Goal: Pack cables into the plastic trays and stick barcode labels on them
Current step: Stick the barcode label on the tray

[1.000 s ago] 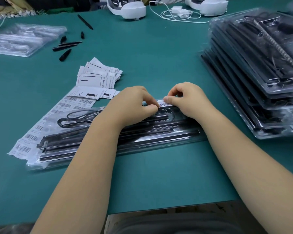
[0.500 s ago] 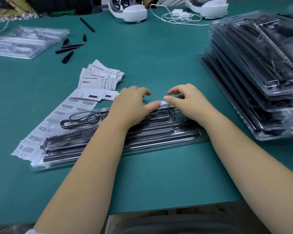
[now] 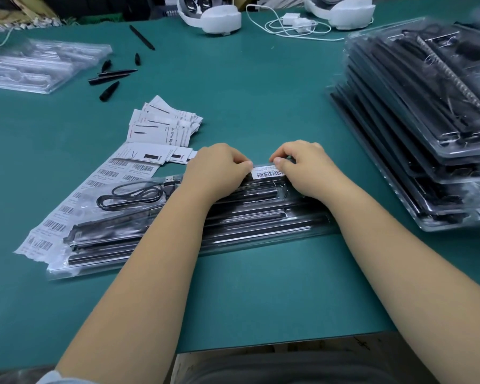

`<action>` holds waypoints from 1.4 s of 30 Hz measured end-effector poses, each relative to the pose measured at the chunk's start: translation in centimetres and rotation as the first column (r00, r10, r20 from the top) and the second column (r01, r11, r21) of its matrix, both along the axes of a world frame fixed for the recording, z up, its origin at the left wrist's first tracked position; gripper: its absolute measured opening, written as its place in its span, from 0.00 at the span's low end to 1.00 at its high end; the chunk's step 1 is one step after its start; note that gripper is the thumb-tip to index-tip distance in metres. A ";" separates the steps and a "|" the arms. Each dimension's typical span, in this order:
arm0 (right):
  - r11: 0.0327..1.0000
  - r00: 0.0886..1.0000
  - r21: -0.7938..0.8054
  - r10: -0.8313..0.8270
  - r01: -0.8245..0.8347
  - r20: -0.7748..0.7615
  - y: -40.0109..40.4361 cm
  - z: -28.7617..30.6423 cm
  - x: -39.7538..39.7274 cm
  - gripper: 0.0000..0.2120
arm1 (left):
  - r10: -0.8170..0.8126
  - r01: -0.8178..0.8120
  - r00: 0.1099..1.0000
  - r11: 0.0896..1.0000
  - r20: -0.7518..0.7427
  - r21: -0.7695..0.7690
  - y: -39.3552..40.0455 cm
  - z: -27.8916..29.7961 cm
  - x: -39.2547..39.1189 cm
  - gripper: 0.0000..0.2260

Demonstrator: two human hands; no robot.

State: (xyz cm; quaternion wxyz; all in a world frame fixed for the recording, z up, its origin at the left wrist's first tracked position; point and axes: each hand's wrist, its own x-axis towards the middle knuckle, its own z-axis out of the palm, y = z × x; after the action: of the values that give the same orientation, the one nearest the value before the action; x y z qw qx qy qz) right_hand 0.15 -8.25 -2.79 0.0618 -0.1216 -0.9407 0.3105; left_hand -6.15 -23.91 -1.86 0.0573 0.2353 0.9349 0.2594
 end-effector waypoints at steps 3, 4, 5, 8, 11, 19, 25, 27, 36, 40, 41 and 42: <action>0.999 1.000 -0.031 0.011 -0.012 -0.027 0.3 -0.4 0.0 0.14 | -0.039 0.037 0.999 0.998 -0.037 -0.042 -0.2 -0.1 0.2 0.12; 0.995 0.999 -0.104 -0.001 -0.003 -0.043 0.4 -0.4 0.1 0.15 | -0.060 0.058 0.997 0.997 -0.043 -0.042 -0.3 -0.1 0.2 0.11; 0.980 0.998 -0.198 -0.023 0.011 -0.057 0.5 -0.5 0.3 0.14 | -0.080 0.078 0.996 0.996 -0.043 -0.040 -0.5 0.0 0.2 0.10; 0.934 0.994 -0.355 -0.070 0.035 -0.086 0.8 -0.5 0.4 0.10 | -0.116 0.114 0.993 0.991 -0.028 -0.066 -0.8 0.2 0.3 0.12; 0.946 0.993 -0.323 -0.067 0.033 -0.094 0.9 -0.6 0.3 0.06 | -0.116 0.115 0.993 0.990 -0.002 -0.083 -0.8 0.6 0.5 0.22; 0.983 0.998 -0.185 -0.004 -0.008 -0.067 0.7 -0.7 0.4 0.09 | -0.130 0.114 0.987 0.980 -0.090 -0.161 -0.4 -0.2 0.2 0.18; 0.978 0.997 -0.206 0.007 -0.022 -0.074 1.1 -0.8 0.4 0.02 | -0.116 0.108 0.991 0.988 -0.070 -0.110 -0.3 -0.2 0.2 0.12; 0.979 0.997 -0.203 0.001 -0.016 -0.072 1.2 -0.8 0.4 0.04 | -0.110 0.103 0.992 0.989 -0.062 -0.108 -0.3 -0.2 0.3 0.13; 0.968 0.998 -0.248 0.026 -0.038 -0.053 1.4 -0.6 0.6 0.08 | -0.131 0.119 0.988 0.983 -0.080 -0.138 -0.5 0.0 0.3 0.20; 0.976 0.997 -0.206 0.057 -0.068 -0.061 1.5 -0.6 0.7 0.03 | -0.128 0.119 0.989 0.986 -0.074 -0.118 -0.4 0.0 0.3 0.13; 0.976 0.997 -0.209 0.056 -0.068 -0.060 1.6 -0.7 0.6 0.02 | -0.124 0.116 0.990 0.987 -0.070 -0.109 -0.4 0.0 0.3 0.12; 0.975 0.997 -0.215 0.049 -0.060 -0.060 1.5 -0.7 0.6 0.03 | -0.120 0.112 0.991 0.988 -0.065 -0.106 -0.4 0.0 0.3 0.11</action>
State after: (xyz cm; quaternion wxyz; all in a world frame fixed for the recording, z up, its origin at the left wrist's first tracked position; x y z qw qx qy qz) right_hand 0.75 -6.71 -3.51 0.0652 -0.0932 -0.9023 0.4158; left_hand -5.85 -24.26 -1.83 0.0508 0.2953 0.9331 0.1989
